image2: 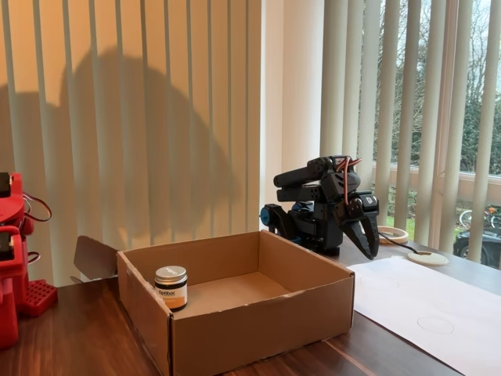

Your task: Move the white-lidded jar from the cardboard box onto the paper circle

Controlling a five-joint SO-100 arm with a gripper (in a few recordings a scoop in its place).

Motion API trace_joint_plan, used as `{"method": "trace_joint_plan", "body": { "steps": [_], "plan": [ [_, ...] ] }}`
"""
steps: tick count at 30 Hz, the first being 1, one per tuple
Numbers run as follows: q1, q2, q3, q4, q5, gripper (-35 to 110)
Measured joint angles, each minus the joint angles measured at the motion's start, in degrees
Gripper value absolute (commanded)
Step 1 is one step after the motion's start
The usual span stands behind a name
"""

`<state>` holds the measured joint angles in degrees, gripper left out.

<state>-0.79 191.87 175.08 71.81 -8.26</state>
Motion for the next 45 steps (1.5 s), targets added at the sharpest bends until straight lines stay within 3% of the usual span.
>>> {"method": "trace_joint_plan", "body": {
  "steps": [33,38,45],
  "plan": [
    [0.0,0.0,0.0,0.0,0.0,2],
    [0.0,0.0,0.0,0.0,-0.09,32],
    [2.2,-0.35,-1.49,-4.13,-5.1,33]
  ]
}}
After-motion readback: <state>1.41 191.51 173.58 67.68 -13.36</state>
